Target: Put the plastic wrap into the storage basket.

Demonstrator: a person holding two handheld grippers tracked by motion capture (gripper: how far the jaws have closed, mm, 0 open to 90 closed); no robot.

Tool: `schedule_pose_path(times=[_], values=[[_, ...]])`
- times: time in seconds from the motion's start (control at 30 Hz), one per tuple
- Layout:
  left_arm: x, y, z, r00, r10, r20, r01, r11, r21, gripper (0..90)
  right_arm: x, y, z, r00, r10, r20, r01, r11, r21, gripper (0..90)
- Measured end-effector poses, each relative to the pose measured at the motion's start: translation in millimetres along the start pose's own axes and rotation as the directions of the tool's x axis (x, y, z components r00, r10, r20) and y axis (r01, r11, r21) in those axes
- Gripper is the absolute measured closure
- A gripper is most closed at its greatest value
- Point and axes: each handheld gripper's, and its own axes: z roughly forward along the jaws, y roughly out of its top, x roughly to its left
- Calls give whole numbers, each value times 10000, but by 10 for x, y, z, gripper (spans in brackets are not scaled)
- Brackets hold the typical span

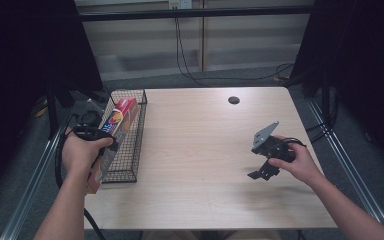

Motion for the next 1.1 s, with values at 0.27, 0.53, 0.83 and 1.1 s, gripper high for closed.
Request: schedule_pose_path(times=[0.27,0.53,0.83,1.1], values=[[42,0,38,9982,-559,-203,560,9984,50,423,-3,-18,-12,10000,-13,-35,12,10000,-23,65],[36,13,69,9947,-949,-388,950,9955,15,423,3,-17,-10,10000,-23,-38,23,10000,-76,65],[-26,31,99,9938,-952,-566,958,9954,83,422,14,-6,9,9999,-77,-111,75,9998,-181,65],[-81,58,159,9938,-936,-594,944,9955,107,421,28,-4,21,9999,-47,-144,45,9999,-129,65]])
